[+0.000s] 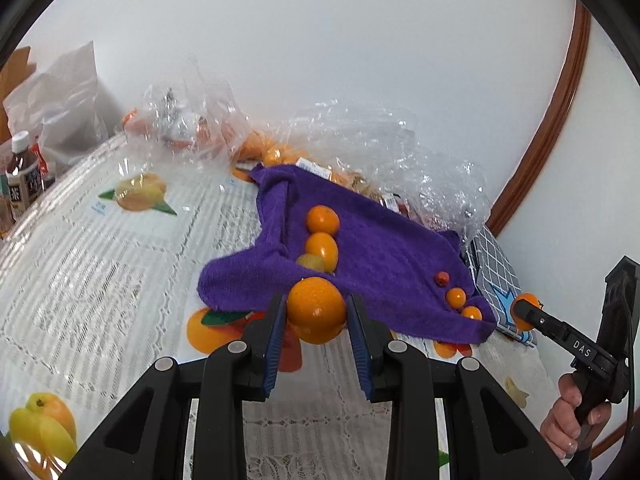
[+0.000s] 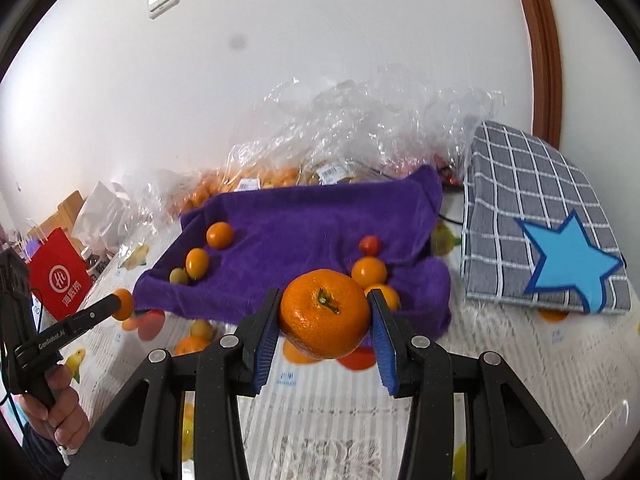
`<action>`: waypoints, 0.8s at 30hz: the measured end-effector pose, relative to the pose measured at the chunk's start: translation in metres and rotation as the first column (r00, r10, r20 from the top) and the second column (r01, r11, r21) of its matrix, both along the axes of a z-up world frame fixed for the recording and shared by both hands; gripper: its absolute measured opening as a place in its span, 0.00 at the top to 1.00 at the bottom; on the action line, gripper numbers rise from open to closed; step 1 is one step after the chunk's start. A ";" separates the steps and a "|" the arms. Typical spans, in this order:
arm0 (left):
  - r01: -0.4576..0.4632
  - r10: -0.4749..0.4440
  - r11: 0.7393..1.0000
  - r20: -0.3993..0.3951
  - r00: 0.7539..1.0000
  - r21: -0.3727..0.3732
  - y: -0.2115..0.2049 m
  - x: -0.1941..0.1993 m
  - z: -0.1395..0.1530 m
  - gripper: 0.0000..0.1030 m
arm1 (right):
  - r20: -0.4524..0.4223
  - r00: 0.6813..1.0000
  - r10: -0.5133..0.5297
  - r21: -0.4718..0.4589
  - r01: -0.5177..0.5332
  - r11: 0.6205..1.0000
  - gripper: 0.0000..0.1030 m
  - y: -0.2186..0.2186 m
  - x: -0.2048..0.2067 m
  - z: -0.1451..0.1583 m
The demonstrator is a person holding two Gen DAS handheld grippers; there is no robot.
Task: Organize fruits
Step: 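Carry both held oranges over the purple towel, then lower the orange onto the towel with the right tool while the left tool releases its orange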
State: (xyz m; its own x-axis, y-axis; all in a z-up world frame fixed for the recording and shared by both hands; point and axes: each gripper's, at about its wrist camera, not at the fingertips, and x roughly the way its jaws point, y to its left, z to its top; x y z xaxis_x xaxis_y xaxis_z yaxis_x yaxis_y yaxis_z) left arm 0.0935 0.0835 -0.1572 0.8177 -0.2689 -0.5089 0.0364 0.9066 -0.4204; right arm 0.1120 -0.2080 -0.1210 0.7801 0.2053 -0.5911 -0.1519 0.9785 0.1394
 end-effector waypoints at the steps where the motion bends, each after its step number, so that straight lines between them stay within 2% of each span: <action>1: -0.003 0.003 1.000 0.006 1.000 0.000 0.000 0.000 0.002 0.71 | 0.003 1.000 -0.001 -0.004 0.001 1.000 0.59 0.000 0.001 0.001; 13: -0.020 0.018 0.998 0.052 0.999 0.056 -0.001 0.033 0.036 0.71 | 0.017 1.000 0.015 -0.030 -0.014 0.999 0.59 0.005 0.033 0.008; 19: -0.001 -0.002 0.998 0.049 0.999 0.066 -0.013 0.065 0.043 0.71 | -0.020 0.998 0.060 -0.063 -0.062 0.996 0.59 0.020 0.058 -0.008; 24: 0.034 -0.036 0.996 0.026 0.999 0.082 -0.032 0.094 0.035 0.71 | -0.064 0.994 0.089 -0.095 -0.095 0.991 0.59 0.030 0.071 -0.027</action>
